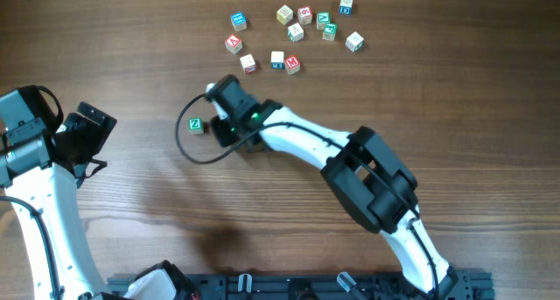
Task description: Form a circle
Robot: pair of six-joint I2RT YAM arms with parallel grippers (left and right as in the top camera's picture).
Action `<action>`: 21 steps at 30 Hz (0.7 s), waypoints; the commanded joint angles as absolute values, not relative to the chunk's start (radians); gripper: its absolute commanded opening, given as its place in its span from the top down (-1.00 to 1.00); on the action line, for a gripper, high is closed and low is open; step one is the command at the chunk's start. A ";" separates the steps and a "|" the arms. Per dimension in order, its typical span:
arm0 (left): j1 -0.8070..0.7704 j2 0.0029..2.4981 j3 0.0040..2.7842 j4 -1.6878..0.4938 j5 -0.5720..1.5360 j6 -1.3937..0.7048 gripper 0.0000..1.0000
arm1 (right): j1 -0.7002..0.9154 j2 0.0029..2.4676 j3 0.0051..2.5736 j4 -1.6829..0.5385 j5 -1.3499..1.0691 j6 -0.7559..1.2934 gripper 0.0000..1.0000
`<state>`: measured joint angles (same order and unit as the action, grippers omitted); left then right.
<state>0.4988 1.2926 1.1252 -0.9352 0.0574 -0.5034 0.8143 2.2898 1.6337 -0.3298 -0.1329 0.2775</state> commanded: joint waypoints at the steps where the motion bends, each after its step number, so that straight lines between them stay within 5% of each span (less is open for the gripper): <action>1: 0.504 1.300 1.124 -0.932 0.047 -0.506 -1.00 | 0.770 2.271 1.628 -0.317 -0.107 0.178 0.89; 4: 0.504 1.300 1.124 -0.926 0.047 -0.506 -1.00 | 0.767 2.285 1.628 -0.292 -0.107 0.131 0.60; 10: 0.504 1.300 1.124 -0.924 0.047 -0.506 -1.00 | 0.769 2.310 1.628 -0.280 -0.184 0.134 0.37; 13: 0.504 1.300 1.124 -0.925 0.047 -0.506 -1.00 | 0.769 2.310 1.628 -0.257 -0.181 0.134 0.06; 15: 0.504 1.300 1.124 -0.925 0.047 -0.506 -1.00 | 0.767 2.309 1.629 -0.261 -0.163 0.139 -0.42; 19: 0.504 1.300 1.124 -0.924 0.047 -0.506 -1.00 | 0.750 2.260 1.651 -0.336 -0.148 0.184 -0.99; 21: 0.504 1.300 1.124 -0.925 0.047 -0.506 -1.00 | 0.723 2.194 1.662 -0.352 -0.117 0.199 -0.99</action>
<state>0.4988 1.2926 1.1252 -0.9276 0.0574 -0.5034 0.7605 2.2787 1.6405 -0.3397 -0.1539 0.1642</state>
